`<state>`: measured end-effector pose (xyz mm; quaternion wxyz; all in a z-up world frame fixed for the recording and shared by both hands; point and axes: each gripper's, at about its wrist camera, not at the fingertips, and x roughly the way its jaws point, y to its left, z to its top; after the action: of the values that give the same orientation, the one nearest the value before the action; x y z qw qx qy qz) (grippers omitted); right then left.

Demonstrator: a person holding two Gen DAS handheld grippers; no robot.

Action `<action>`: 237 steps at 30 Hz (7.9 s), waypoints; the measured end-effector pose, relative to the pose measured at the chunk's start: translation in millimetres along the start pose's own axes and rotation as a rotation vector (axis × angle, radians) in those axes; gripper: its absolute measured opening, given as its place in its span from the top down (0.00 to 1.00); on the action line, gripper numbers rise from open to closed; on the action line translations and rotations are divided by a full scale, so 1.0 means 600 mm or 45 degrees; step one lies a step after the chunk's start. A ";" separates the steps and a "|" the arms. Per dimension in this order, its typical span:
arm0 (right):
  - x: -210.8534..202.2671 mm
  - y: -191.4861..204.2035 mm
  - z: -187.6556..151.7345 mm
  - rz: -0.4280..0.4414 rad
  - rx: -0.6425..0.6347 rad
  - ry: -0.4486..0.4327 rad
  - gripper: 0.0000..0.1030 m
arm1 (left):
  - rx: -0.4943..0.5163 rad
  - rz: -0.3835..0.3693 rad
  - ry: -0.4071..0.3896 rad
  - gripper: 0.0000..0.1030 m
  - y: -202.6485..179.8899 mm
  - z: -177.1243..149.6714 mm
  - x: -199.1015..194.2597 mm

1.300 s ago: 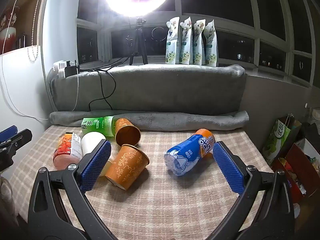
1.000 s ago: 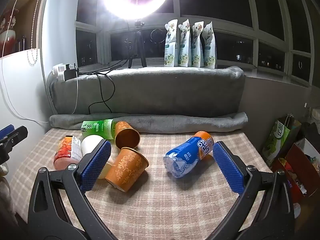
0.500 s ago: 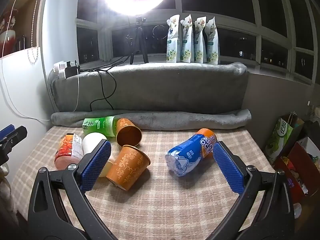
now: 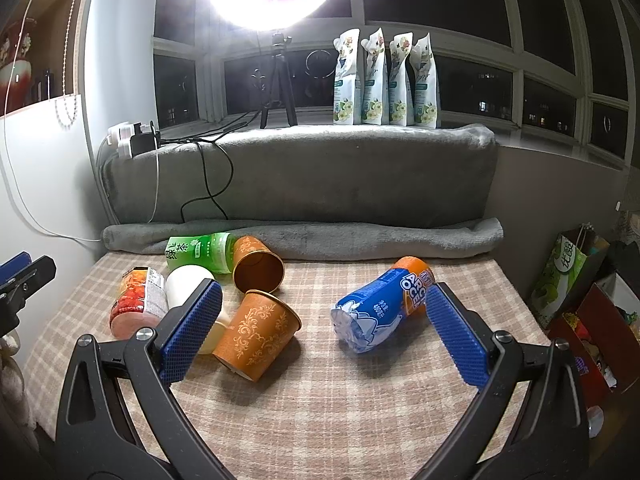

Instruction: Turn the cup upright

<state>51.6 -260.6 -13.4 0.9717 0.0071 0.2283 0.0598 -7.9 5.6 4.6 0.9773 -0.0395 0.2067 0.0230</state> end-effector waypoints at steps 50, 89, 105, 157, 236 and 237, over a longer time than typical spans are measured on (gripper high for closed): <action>0.035 0.008 0.004 0.052 -0.015 0.077 0.00 | -0.002 -0.015 0.027 0.14 0.001 -0.013 0.016; 0.361 0.082 0.084 0.452 -0.060 0.708 0.00 | -0.098 -0.107 0.338 0.14 0.059 -0.057 0.101; 0.509 0.145 0.060 0.502 -0.112 1.050 0.04 | -0.119 -0.063 0.371 0.14 0.089 -0.061 0.122; 0.183 0.167 0.025 0.878 -0.640 0.953 0.33 | 0.369 -0.304 0.365 0.14 0.017 -0.027 0.044; 0.054 -0.166 -0.134 0.767 0.217 0.836 0.15 | 1.491 -0.848 0.680 0.29 -0.261 -0.125 0.164; 0.055 -0.165 -0.134 0.768 0.215 0.836 0.15 | 1.445 -0.846 0.678 0.29 -0.256 -0.119 0.169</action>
<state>56.1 -355.8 -104.1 0.7829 0.1334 0.5163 0.3204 65.2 -150.5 -91.1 0.7187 0.4107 0.3955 -0.3979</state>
